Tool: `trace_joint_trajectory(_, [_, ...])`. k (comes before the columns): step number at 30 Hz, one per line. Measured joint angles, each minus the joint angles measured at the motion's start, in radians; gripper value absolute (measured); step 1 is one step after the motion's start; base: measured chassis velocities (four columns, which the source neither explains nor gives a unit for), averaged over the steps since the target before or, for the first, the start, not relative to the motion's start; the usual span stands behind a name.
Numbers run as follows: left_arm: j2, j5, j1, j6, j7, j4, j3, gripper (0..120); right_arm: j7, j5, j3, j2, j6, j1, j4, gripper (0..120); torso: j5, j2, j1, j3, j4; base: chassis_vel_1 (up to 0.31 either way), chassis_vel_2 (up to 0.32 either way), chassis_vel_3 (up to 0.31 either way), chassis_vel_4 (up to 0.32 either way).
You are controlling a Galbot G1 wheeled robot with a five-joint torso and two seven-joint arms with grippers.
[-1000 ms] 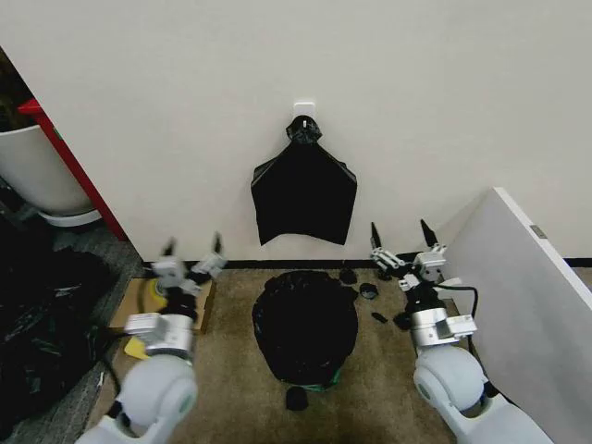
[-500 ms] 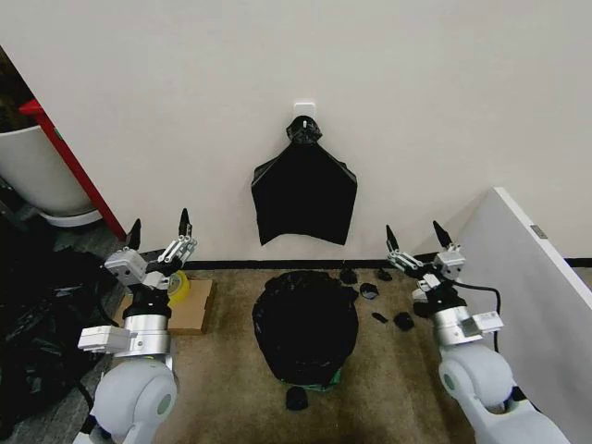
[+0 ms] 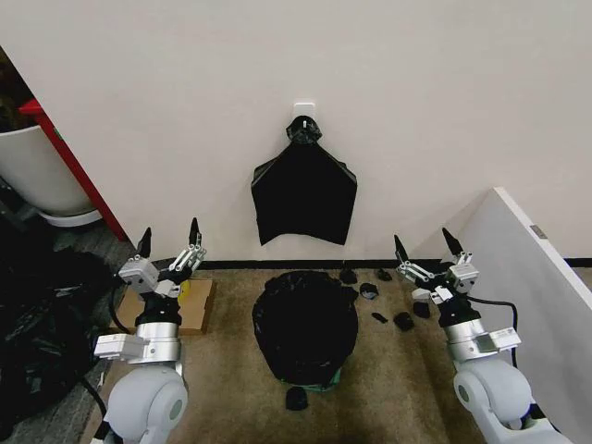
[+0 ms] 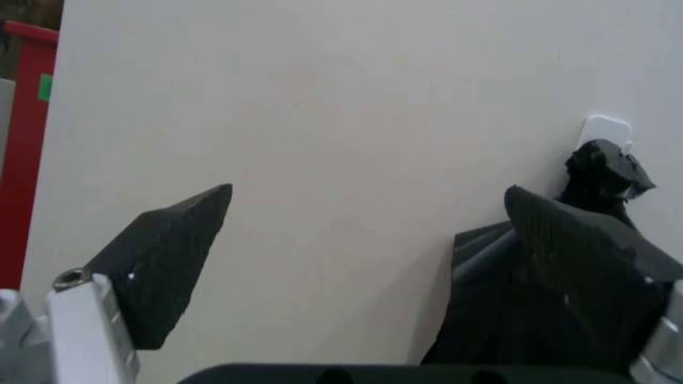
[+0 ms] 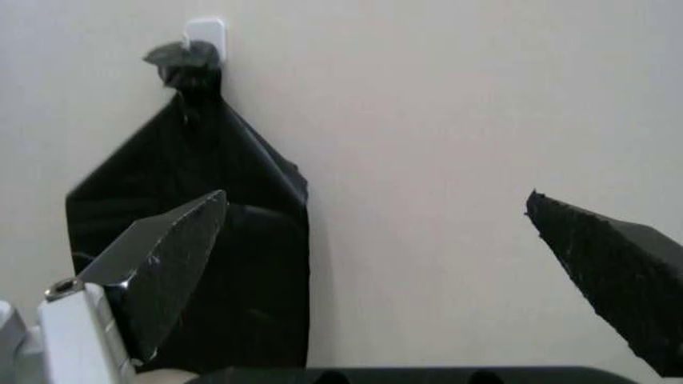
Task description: Place the garbage bag over the trash bin.
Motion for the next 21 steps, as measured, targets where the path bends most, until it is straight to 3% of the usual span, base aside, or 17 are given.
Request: trace_joint_trajectory(21, [-0.022,0.026,0.036,-0.005,-0.004,-0.023,0.002,100,0.001,-0.018,-0.015,0.002,0.013,0.002,0.012,100,0.0000,0.000,0.000,0.000,0.0000,0.000,0.000,0.000,0.000])
